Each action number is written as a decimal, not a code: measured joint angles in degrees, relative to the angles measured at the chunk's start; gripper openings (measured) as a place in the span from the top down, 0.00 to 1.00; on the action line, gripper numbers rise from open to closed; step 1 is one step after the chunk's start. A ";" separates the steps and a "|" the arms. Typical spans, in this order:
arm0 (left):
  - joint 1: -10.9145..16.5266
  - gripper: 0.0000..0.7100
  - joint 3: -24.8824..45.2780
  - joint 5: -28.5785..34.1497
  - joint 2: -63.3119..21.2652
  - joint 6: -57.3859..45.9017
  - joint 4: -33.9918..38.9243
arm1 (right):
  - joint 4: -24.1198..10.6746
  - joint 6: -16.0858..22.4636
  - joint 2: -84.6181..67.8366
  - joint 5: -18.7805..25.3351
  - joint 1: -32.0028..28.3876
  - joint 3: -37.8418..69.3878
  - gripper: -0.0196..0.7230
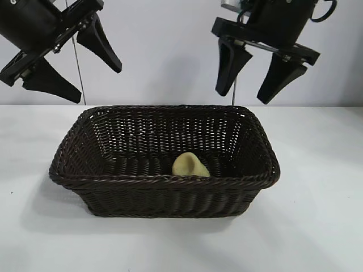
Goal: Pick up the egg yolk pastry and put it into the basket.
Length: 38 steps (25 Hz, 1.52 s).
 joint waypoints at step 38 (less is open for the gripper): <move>0.00 0.20 0.00 0.05 0.00 0.00 0.00 | -0.93 -0.08 -1.62 0.55 -2.82 0.00 0.22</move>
